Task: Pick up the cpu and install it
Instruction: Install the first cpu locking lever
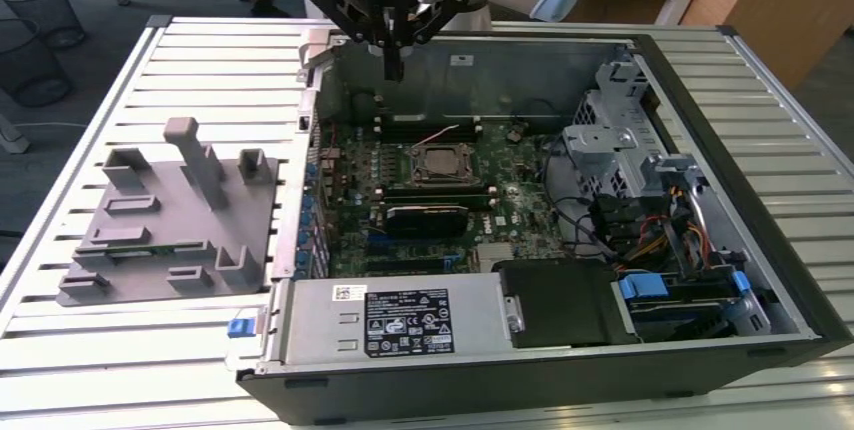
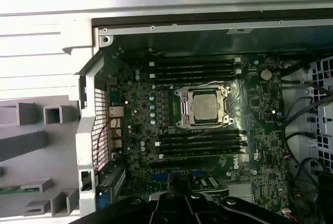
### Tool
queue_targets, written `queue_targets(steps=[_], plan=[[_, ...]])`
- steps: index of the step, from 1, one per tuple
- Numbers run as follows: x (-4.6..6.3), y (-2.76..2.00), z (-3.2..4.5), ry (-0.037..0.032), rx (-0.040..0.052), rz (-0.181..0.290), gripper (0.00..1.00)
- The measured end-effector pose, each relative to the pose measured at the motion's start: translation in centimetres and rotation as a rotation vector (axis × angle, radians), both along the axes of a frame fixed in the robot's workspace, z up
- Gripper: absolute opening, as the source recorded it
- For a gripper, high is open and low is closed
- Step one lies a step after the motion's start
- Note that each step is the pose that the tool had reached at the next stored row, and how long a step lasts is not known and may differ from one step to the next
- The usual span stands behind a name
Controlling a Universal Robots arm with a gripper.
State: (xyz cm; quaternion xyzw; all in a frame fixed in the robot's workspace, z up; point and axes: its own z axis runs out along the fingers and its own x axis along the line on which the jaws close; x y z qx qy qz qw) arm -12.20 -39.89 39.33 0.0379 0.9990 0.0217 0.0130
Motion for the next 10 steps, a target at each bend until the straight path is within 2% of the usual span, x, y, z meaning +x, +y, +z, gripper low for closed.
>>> queue_targets(steps=[10], plan=[[0.00, 0.00, 0.00, -0.0001, 0.0001, 0.000, 0.11]])
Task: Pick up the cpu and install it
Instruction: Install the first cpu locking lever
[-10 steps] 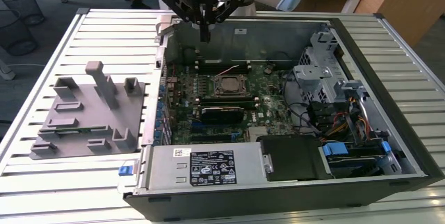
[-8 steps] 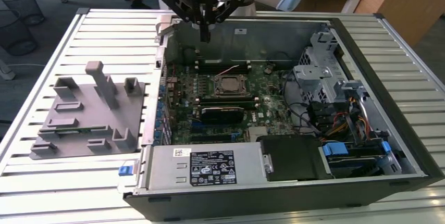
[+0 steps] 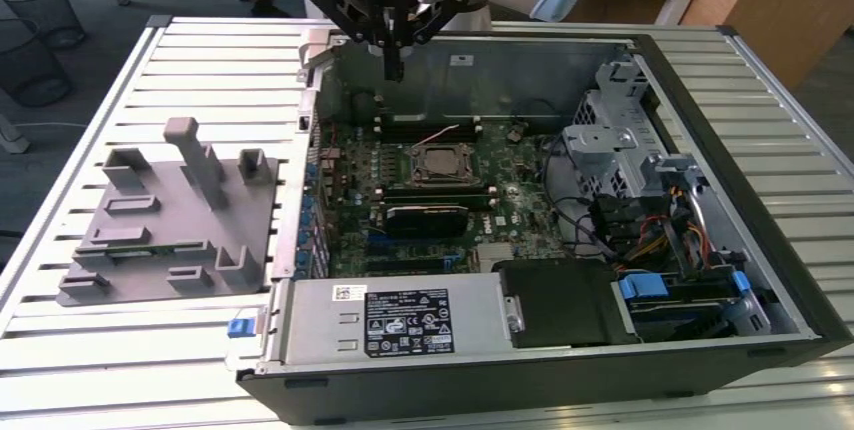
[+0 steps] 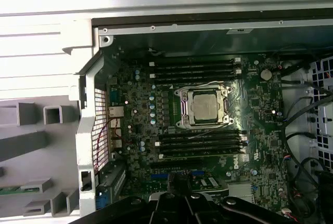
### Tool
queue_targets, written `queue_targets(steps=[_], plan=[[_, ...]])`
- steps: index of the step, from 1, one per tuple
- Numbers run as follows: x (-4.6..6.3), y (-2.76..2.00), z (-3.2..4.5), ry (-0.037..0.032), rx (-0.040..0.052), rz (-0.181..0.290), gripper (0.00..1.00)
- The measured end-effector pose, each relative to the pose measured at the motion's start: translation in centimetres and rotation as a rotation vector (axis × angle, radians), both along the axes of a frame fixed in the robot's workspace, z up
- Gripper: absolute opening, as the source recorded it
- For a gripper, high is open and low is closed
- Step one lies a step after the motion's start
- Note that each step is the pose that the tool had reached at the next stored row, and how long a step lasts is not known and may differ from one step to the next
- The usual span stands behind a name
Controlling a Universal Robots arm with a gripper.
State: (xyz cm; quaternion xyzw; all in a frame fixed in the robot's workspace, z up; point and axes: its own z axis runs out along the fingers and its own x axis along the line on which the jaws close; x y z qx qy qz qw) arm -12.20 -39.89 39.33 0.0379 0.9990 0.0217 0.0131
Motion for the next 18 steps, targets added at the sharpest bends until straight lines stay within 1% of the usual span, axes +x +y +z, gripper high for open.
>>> queue_targets(steps=[3, 4, 6, 8, 10, 15, 18], plan=[[0.0, 0.01, -0.02, 0.0000, 0.0001, 0.000, 0.11], [0.0, 0.10, -0.06, 0.0000, 0.0000, 0.000, 0.11], [0.0, 0.49, -0.20, 0.0001, -0.0002, 0.000, 0.11], [0.0, 0.75, -0.36, 0.0000, 0.0000, 0.000, 0.11], [0.0, 0.92, -0.53, 0.0001, -0.0001, 0.000, 0.11], [0.0, 1.08, -1.17, 0.0002, -0.0003, 0.000, 0.11], [0.1, 1.43, -1.45, 0.0000, -0.0001, 0.000, 0.11]])
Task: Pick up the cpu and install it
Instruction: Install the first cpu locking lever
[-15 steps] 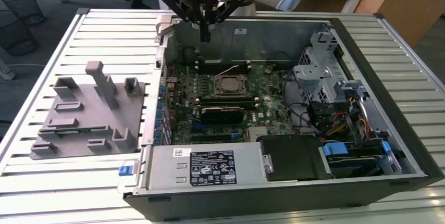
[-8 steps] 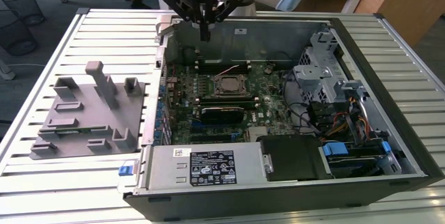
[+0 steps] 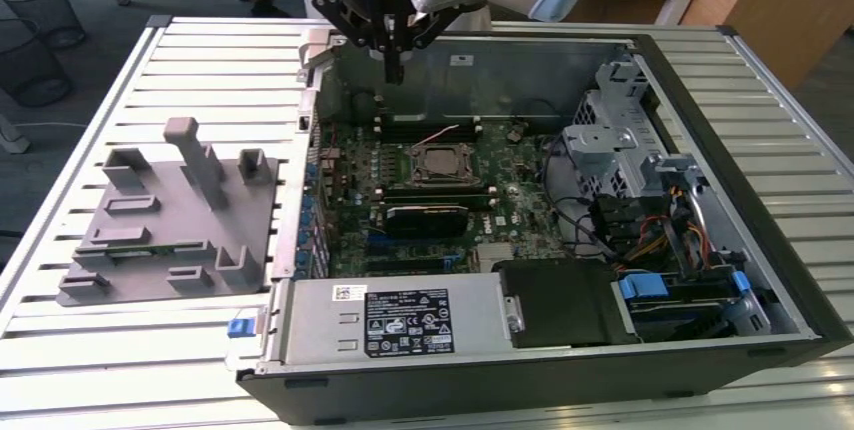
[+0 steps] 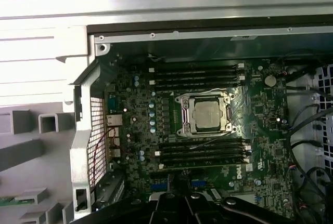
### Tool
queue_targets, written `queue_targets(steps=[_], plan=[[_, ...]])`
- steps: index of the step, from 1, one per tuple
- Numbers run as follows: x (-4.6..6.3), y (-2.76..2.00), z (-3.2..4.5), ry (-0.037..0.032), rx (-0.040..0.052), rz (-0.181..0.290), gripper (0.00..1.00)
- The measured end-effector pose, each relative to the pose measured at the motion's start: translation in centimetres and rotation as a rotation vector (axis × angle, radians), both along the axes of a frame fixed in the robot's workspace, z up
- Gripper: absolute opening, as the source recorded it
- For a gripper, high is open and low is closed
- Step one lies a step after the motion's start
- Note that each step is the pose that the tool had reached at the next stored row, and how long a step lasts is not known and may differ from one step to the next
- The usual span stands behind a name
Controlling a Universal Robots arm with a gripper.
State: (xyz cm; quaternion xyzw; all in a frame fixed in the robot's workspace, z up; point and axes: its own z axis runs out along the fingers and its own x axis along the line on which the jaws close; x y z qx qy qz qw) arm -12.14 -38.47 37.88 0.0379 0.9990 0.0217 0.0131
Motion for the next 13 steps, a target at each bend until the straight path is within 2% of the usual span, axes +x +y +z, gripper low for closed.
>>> queue_targets(steps=[7, 13], plan=[[0.1, 1.03, -0.59, 0.0000, 0.0000, 0.000, 0.11], [0.3, 1.42, -1.58, 0.0000, 0.0000, 0.000, 0.11]])
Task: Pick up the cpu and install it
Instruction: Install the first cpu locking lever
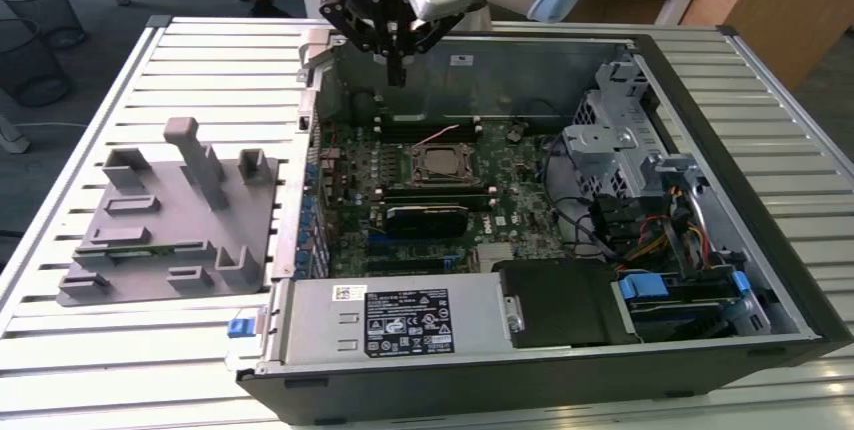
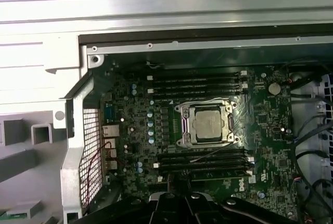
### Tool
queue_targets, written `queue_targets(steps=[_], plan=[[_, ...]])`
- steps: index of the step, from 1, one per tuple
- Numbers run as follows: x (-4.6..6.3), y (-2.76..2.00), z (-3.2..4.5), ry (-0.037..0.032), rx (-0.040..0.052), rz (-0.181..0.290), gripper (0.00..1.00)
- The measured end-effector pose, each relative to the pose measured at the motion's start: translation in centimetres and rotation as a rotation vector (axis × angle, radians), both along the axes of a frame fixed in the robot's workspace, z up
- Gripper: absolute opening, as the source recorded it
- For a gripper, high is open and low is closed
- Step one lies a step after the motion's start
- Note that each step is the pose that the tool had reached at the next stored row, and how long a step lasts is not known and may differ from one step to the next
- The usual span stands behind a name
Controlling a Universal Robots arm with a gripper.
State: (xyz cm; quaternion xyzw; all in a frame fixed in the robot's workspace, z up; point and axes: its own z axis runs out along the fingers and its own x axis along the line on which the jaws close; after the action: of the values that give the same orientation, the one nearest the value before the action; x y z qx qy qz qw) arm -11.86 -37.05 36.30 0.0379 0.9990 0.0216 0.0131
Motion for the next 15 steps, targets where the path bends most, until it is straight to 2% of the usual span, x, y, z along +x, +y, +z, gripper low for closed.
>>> queue_targets(steps=[15], plan=[[1.0, 1.64, -1.47, 0.0000, 0.0001, 0.000, 0.11]])
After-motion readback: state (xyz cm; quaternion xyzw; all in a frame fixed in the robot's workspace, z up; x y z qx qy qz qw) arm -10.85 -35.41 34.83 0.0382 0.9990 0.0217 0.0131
